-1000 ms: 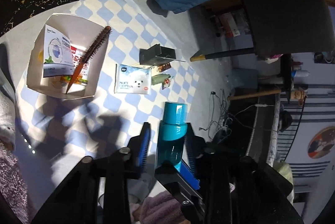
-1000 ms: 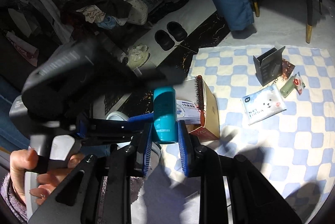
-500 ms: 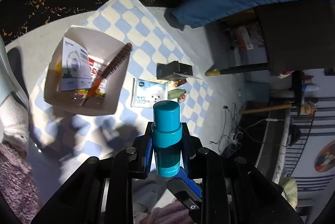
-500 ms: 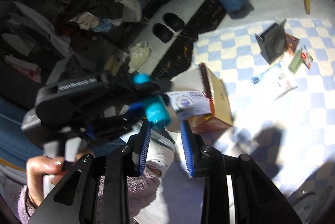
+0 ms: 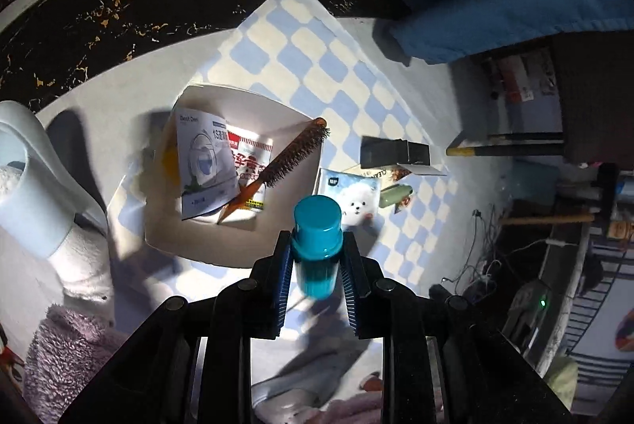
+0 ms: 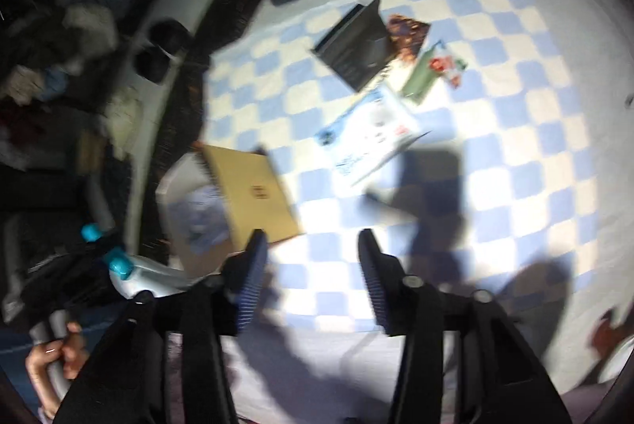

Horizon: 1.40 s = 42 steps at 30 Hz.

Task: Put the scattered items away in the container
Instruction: 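Carry the teal bottle into the white box and open the right gripper, then grasp the white Soft Cotton tissue pack with the right gripper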

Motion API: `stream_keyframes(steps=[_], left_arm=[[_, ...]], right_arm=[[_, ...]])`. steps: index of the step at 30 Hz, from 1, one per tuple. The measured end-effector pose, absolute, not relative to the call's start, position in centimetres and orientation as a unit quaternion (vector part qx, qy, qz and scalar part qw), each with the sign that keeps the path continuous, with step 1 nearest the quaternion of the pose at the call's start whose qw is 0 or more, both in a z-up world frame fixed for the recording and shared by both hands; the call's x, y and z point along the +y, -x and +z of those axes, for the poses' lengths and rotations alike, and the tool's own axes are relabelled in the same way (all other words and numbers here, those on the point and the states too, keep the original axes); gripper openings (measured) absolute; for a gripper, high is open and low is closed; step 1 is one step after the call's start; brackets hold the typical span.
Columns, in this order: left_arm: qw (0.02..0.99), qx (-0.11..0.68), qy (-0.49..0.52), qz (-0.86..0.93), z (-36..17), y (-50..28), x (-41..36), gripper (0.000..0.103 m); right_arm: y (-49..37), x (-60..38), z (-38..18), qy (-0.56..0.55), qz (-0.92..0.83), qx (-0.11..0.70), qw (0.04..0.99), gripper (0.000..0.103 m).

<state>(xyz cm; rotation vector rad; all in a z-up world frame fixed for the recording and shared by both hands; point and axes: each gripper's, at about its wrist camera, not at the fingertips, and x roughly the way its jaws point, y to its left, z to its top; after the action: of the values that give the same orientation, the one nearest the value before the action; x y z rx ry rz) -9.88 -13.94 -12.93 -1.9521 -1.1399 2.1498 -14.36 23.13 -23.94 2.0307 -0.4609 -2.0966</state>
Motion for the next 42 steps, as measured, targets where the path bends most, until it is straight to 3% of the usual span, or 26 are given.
stream_keyframes(steps=[5,11,13,15,20,26,33,37,42], left_arm=[[-0.013,-0.361,0.600,0.714,-11.5,9.6,-14.8,0.021],[-0.014,-0.442,0.587,0.678,-12.3,7.8,-16.4,0.024],[-0.010,-0.463,0.586,0.665,-13.0,7.7,-16.7,0.052],[0.004,-0.459,0.594,0.660,-13.1,8.0,-16.2,0.070],[0.031,-0.376,0.618,0.690,-11.3,8.8,-14.3,0.071],[0.012,-0.311,0.599,0.738,-8.2,9.0,-14.1,0.071],[0.012,-0.350,0.620,0.702,-9.8,8.3,-14.9,0.071],[0.038,-0.361,0.617,0.698,-10.6,8.2,-15.2,0.087],[0.046,-0.367,0.626,0.686,-12.3,8.3,-15.9,0.087]], right_arm=[[18.9,25.8,-29.9,-0.746,-0.652,-0.118,0.064,0.055],[20.7,30.2,-38.1,-0.790,-0.601,-0.117,-0.020,0.055],[20.8,31.1,-39.9,-0.798,-0.582,-0.153,-0.040,0.055],[20.8,31.3,-40.8,-0.803,-0.565,-0.181,-0.055,0.055],[22.3,29.4,-41.7,-0.800,-0.577,-0.163,-0.034,0.060],[21.2,29.8,-43.5,-0.743,-0.561,-0.356,-0.082,0.060],[20.2,31.5,-44.8,-0.677,-0.585,-0.426,-0.132,0.060],[21.0,32.1,-44.1,-0.661,-0.604,-0.421,-0.145,0.060],[21.4,32.8,-44.7,-0.662,-0.595,-0.431,-0.145,0.060]])
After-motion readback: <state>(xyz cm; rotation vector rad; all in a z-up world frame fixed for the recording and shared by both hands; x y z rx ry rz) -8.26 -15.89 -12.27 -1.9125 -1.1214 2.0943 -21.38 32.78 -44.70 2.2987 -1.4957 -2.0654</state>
